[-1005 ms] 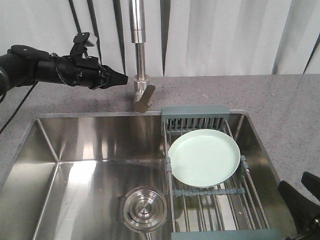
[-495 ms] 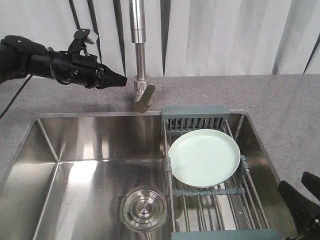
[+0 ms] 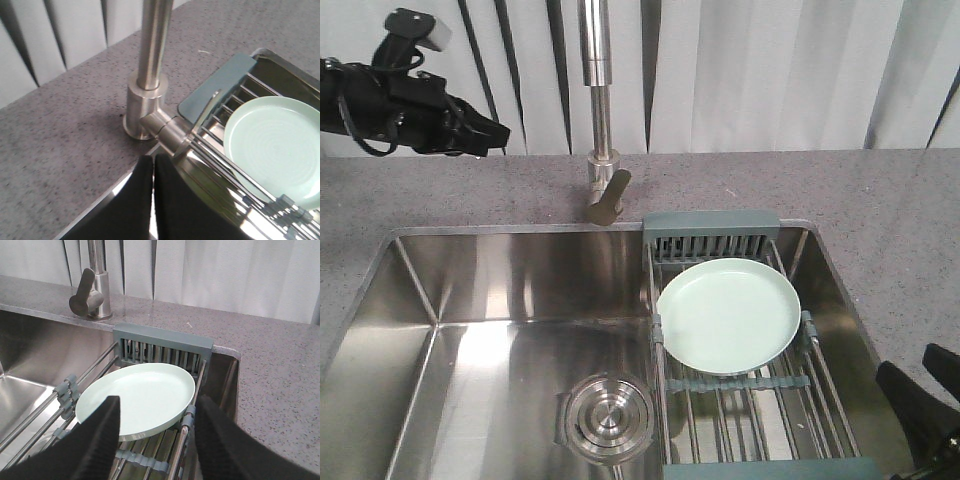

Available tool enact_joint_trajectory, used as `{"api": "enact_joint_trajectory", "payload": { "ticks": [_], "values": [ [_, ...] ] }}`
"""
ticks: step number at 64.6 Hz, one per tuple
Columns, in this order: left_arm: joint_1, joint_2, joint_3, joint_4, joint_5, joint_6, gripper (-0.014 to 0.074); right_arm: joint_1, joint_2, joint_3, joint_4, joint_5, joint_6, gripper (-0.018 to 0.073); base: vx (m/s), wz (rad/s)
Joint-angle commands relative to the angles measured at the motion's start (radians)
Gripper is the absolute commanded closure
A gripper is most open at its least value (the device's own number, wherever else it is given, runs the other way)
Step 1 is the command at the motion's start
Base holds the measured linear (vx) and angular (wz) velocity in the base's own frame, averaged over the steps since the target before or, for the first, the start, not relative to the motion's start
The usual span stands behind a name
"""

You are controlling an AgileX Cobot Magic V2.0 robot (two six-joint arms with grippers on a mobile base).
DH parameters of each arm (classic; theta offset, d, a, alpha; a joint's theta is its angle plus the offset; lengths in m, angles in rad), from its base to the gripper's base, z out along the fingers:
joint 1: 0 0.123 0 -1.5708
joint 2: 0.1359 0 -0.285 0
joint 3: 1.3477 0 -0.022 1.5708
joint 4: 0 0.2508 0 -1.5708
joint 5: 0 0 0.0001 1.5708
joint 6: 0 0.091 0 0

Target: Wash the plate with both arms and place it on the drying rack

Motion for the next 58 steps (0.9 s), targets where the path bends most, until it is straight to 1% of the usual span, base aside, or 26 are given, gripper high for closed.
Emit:
{"api": "enact_joint_trajectory", "payload": {
  "ticks": [1, 6, 13, 30, 38, 47, 58],
  "values": [
    [0.018, -0.138, 0.067, -0.039, -0.104, -0.009, 0.0602, 0.0, 0.004, -0.026, -0.01, -0.077, -0.002, 0.0213, 0.0, 0.0],
    [0.031, -0.21, 0.141, -0.007, -0.162, -0.008, 0.0602, 0.0, 0.004, -0.026, -0.01, -0.077, -0.002, 0.0213, 0.0, 0.0],
    [0.031, -0.327, 0.244, 0.043, -0.247, -0.009, 0.0602, 0.0, 0.004, -0.026, -0.01, -0.077, -0.002, 0.0213, 0.0, 0.0],
    [0.031, -0.608, 0.513, 0.049, -0.458, -0.036, 0.0602, 0.0, 0.004, -0.026, -0.01, -0.077, -0.002, 0.0213, 0.0, 0.0],
    [0.031, -0.72, 0.636, 0.05, -0.504, -0.036, 0.0602, 0.0, 0.004, -0.026, -0.01, -0.077, -0.002, 0.0213, 0.0, 0.0],
    [0.031, -0.823, 0.762, 0.051, -0.514, -0.036, 0.0602, 0.0, 0.004, -0.026, -0.01, -0.077, -0.002, 0.0213, 0.0, 0.0],
    [0.031, -0.948, 0.928, 0.051, -0.606, -0.036, 0.0602, 0.0, 0.004, -0.026, -0.01, -0.077, -0.002, 0.0213, 0.0, 0.0]
  ]
}}
